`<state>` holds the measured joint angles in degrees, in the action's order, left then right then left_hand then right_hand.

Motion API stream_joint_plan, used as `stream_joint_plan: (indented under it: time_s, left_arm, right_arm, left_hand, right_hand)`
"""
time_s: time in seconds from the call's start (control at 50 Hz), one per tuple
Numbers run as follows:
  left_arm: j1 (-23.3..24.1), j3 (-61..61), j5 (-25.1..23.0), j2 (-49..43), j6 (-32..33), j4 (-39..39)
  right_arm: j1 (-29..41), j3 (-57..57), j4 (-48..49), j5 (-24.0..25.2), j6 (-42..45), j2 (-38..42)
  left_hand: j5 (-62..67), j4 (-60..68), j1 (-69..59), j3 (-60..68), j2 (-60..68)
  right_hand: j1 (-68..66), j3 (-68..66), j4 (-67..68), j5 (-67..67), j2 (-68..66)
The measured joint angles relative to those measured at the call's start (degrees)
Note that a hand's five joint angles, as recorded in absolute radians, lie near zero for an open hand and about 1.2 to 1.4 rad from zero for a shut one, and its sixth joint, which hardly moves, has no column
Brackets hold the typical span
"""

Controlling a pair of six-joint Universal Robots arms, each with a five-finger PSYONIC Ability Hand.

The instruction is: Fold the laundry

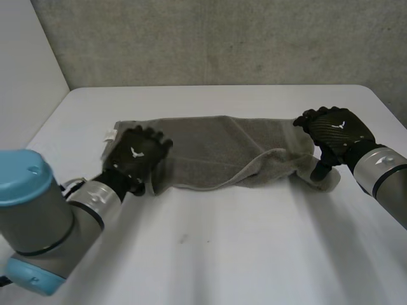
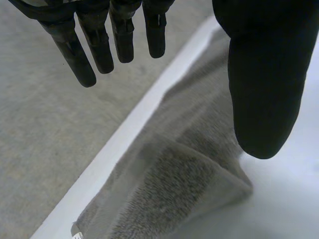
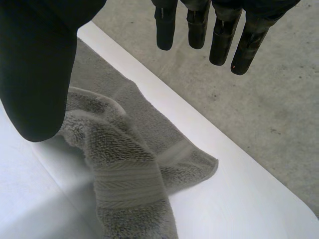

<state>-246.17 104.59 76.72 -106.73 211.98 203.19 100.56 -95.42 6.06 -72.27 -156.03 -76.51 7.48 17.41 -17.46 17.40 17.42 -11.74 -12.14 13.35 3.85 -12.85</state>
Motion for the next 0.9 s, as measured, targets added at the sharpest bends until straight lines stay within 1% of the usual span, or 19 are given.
stream_joint_plan:
  time_s: [0.1,0.14,0.16,0.18,0.24,0.3,0.32,0.34,0.36,0.38,0.42,0.46,0.5,0.56,0.66,0.76,0.82,0.88,0.9]
  left_arm:
    - [1.16,-1.90,0.22,-5.42,11.20,0.29]
    - [1.26,-2.68,0.26,-7.03,14.26,0.34]
    - [1.27,-3.08,0.30,-7.76,15.64,0.35]
    - [1.27,-4.26,0.36,-9.82,19.28,0.42]
    - [1.23,-5.90,0.44,-12.39,23.45,0.67]
    - [1.18,-7.21,0.57,-14.29,26.17,1.12]
    - [1.14,-7.83,0.70,-15.14,27.23,1.50]
    - [1.12,-8.05,0.83,-15.44,27.56,1.78]
    - [1.11,-8.23,0.96,-15.66,27.79,2.08]
    - [1.08,-8.47,1.21,-15.94,28.06,2.62]
    - [1.07,-8.87,2.16,-16.37,28.41,4.75]
    - [1.07,-8.93,2.73,-16.45,28.45,6.01]
    - [1.06,-8.83,3.31,-16.44,28.44,7.39]
    - [1.05,-8.60,3.76,-16.29,28.39,8.40]
    - [0.88,-7.56,4.12,-13.73,28.09,8.81]
    - [0.80,-5.76,4.03,-6.40,26.80,7.46]
    - [0.88,-5.00,3.99,-2.12,25.26,6.10]
    - [0.96,-4.65,3.95,0.80,23.63,4.84]
    - [0.99,-4.44,3.91,2.69,22.26,3.83]
  right_arm:
    - [-0.34,0.06,0.04,-0.06,0.38,0.06]
    - [-0.35,0.00,0.03,-0.05,0.45,0.08]
    - [-0.35,-0.03,0.04,-0.04,0.48,0.09]
    - [-0.34,-0.14,0.02,-0.02,0.55,0.14]
    - [-0.33,-0.29,0.02,0.00,0.62,0.19]
    - [-0.35,-0.35,0.04,0.02,0.66,0.23]
    - [-0.44,-0.36,0.07,0.02,0.69,0.28]
    - [-0.50,-0.35,0.08,0.03,0.70,0.30]
    - [-0.57,-0.33,0.09,0.03,0.71,0.33]
    - [-0.72,-0.30,0.10,0.03,0.73,0.39]
    - [-1.31,-0.02,0.25,0.03,0.84,0.69]
    - [-1.68,0.29,0.31,0.02,0.90,0.97]
    - [-2.45,1.23,0.27,-0.05,0.93,1.75]
    - [-3.41,2.55,-0.05,-0.16,0.83,2.65]
    - [-5.64,6.92,-3.94,-0.04,0.39,4.87]
    - [-7.14,14.65,-13.34,1.24,-0.52,8.72]
    - [-7.72,19.85,-19.22,3.58,-1.14,11.31]
    - [-7.98,22.88,-22.20,5.47,-1.46,12.88]
    - [-8.14,25.56,-24.42,7.07,-1.68,14.38]
  left_hand:
    - [3.54,3.56,-3.68,3.60,3.57]
    - [4.61,4.61,-4.87,4.63,4.61]
    - [5.79,5.82,-5.99,5.85,5.80]
    - [9.66,9.72,-10.02,9.70,9.76]
    - [13.79,13.93,-14.37,14.31,14.29]
    - [13.79,13.93,-14.37,14.31,14.29]
    - [19.64,19.79,-20.00,19.77,19.76]
    - [20.08,20.21,-20.86,20.80,20.77]
    - [25.25,25.53,-26.32,26.36,26.36]
    - [27.60,27.79,-28.87,27.73,28.42]
    - [42.12,42.26,-42.87,42.21,42.72]
    - [43.37,43.53,-43.58,43.46,43.53]
    - [48.81,49.38,-47.74,49.46,49.56]
    - [50.12,50.95,-48.65,50.95,51.03]
    - [50.80,52.01,-49.04,51.99,52.06]
    - [51.06,52.16,-49.26,52.19,52.23]
    - [51.06,52.26,-49.26,52.20,52.27]
    - [51.06,52.28,-49.26,52.23,52.29]
    - [51.07,52.29,-49.26,52.23,52.29]
  right_hand:
    - [0.00,0.00,0.00,0.00,0.00]
    - [0.00,0.00,0.00,0.00,0.00]
    - [0.00,0.00,0.00,0.00,0.00]
    - [0.00,0.00,0.00,0.00,0.00]
    - [0.00,0.00,0.00,0.00,0.00]
    - [0.00,0.00,0.00,0.00,0.00]
    - [0.00,0.00,0.00,0.00,0.00]
    - [0.00,0.00,0.00,0.00,0.00]
    - [0.00,0.00,0.00,0.00,0.00]
    - [0.00,0.00,0.00,0.00,0.00]
    - [0.00,0.00,0.00,0.00,0.00]
    - [0.00,0.00,-0.24,0.00,0.00]
    - [0.00,0.00,-0.26,0.00,0.00]
    - [0.00,0.00,-0.26,0.00,0.00]
    - [0.00,0.00,-0.26,0.00,0.00]
    - [0.00,0.00,-0.26,0.00,0.00]
    - [0.00,0.00,-0.26,0.00,0.00]
    - [0.00,0.00,-0.26,0.00,0.00]
    - [0.00,0.00,-0.26,0.00,0.00]
